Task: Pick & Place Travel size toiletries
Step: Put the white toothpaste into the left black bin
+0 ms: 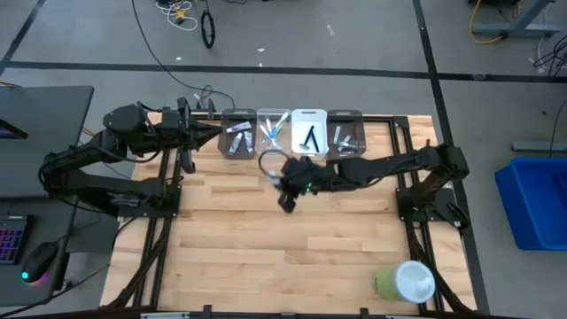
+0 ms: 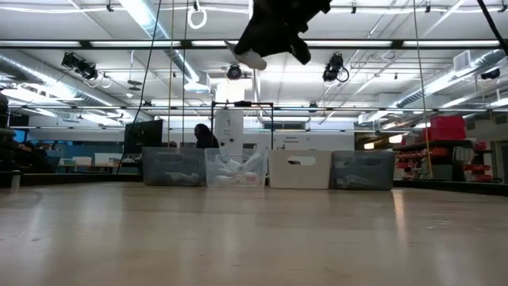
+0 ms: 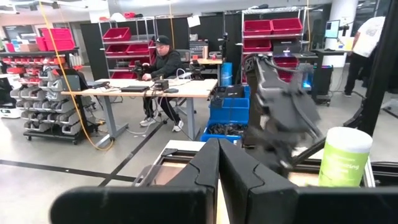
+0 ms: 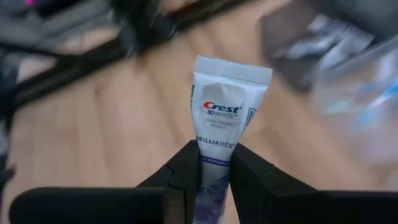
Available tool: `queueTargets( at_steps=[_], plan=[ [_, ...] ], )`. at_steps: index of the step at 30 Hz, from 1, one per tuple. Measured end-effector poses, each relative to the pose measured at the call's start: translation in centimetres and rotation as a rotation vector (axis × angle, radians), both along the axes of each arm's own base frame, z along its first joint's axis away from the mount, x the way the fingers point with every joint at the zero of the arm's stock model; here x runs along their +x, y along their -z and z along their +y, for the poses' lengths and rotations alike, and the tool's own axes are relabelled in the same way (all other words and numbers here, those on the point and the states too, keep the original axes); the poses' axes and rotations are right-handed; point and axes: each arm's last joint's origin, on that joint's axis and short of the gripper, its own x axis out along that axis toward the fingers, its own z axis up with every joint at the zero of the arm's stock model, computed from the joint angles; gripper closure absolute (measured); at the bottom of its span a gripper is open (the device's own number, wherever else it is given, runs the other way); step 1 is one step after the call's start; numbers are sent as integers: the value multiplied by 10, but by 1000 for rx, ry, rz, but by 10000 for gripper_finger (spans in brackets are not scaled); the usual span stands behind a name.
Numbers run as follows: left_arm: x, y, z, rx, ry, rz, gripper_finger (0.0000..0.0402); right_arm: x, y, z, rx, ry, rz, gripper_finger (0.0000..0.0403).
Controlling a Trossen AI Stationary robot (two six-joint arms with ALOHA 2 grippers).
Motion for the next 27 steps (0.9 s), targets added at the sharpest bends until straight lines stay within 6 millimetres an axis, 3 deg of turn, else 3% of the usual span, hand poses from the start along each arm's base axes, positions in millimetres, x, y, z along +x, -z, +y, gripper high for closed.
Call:
queueTargets(
  at_steps=[9, 14, 22, 27],
  plan=[
    [6, 2, 1, -29, 1, 8, 384, -10, -35, -39, -218, 153, -133, 320],
    [24, 9, 4, -46, 0, 56, 384, -11, -49, -55, -352, 155, -185, 322],
    [53, 17, 10, -36, -30, 79, 382, -11, -53, -68, -405, 140, -205, 323],
    [68, 25, 13, -62, -70, 110, 353, -11, -53, -69, -459, 95, -182, 321]
  ],
)
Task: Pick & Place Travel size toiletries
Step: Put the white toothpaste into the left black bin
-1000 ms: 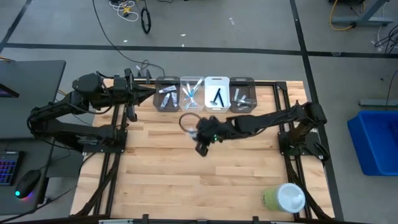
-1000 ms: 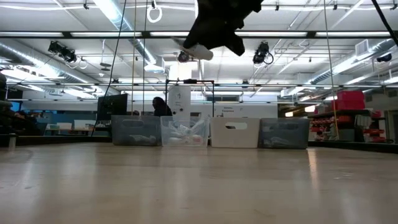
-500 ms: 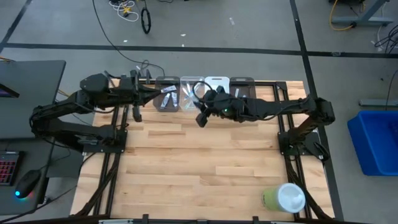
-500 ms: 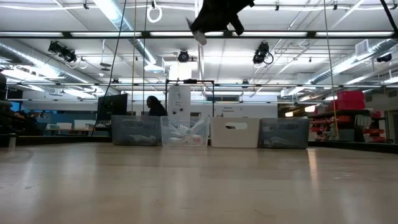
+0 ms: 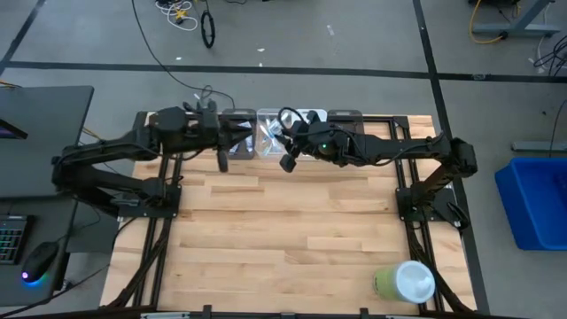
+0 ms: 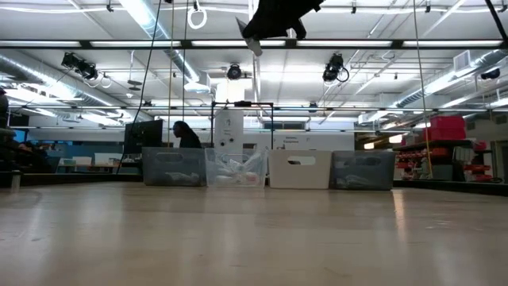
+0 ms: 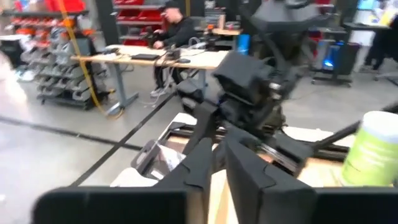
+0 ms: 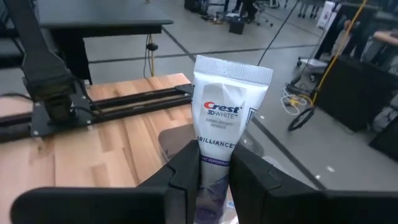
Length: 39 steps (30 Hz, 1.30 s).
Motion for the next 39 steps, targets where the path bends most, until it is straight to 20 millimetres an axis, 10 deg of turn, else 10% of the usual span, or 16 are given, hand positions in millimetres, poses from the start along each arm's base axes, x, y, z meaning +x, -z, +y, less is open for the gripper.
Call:
queueTargets(
  at_steps=[17, 39],
  plan=[
    [14, 7, 8, -147, -211, -49, 110, 3, -12, -1, -183, -15, -31, 327],
    [59, 31, 16, -149, -230, -18, 113, 2, -17, -6, -314, 45, -14, 332]
  ],
)
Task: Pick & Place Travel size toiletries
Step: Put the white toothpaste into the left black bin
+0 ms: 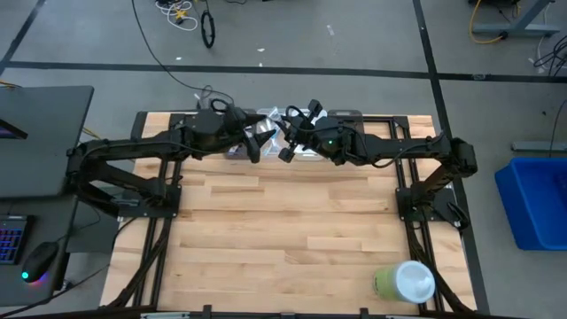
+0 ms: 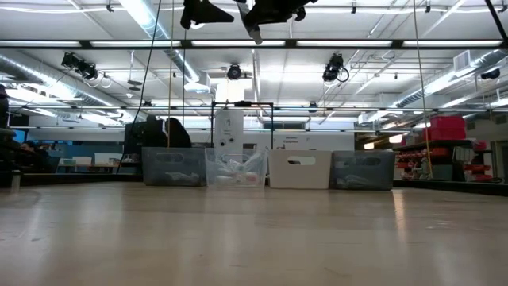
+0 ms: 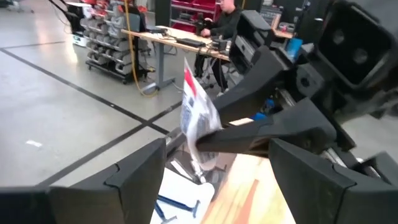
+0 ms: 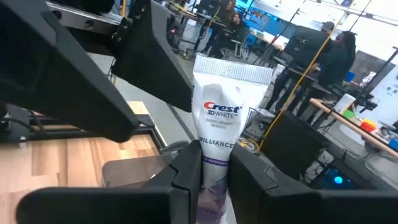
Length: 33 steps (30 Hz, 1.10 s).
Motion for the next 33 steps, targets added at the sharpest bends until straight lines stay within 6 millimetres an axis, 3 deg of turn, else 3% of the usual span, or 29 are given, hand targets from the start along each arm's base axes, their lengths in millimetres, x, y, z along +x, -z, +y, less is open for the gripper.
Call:
queueTargets(
  at_steps=[33],
  plan=[
    [23, 4, 3, 57, 19, -72, 121, 0, 3, 3, -1, -11, 31, 334]
  ],
)
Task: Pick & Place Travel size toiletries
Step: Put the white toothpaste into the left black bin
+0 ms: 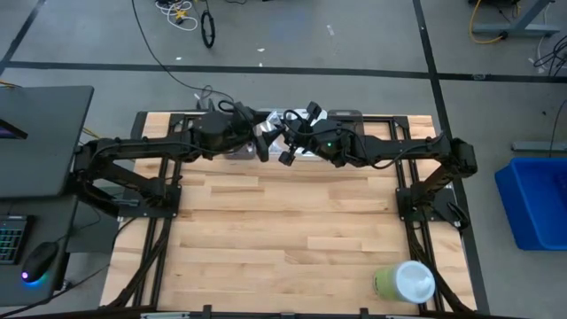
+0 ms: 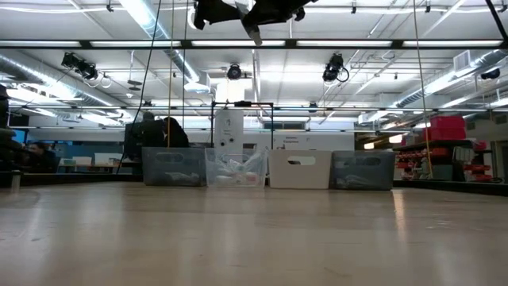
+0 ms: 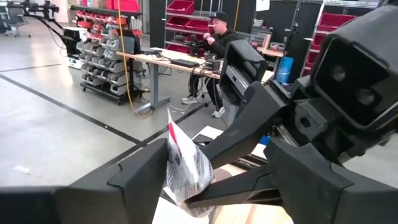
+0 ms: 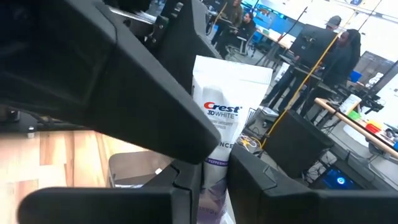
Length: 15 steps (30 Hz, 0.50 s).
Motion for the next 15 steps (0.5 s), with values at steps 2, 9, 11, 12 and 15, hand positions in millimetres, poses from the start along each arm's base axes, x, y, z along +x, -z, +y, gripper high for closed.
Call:
queueTargets(
  at_steps=[2, 9, 11, 12, 15],
  plan=[
    [0, 0, 0, -1, -3, 0, 136, 0, 0, 0, 0, 0, 0, 335],
    [-1, 0, 1, 17, -15, 11, 214, 0, 0, 0, -1, 3, 0, 337],
    [-1, 0, 1, 17, -26, 12, 236, 0, 0, 0, -1, 2, 0, 337],
    [-1, 0, 1, 17, -29, 12, 246, 0, 0, 0, -1, 2, 0, 337],
    [-3, -2, 1, 19, -31, 10, 274, 0, 0, 0, 0, 0, -3, 339]
  ],
)
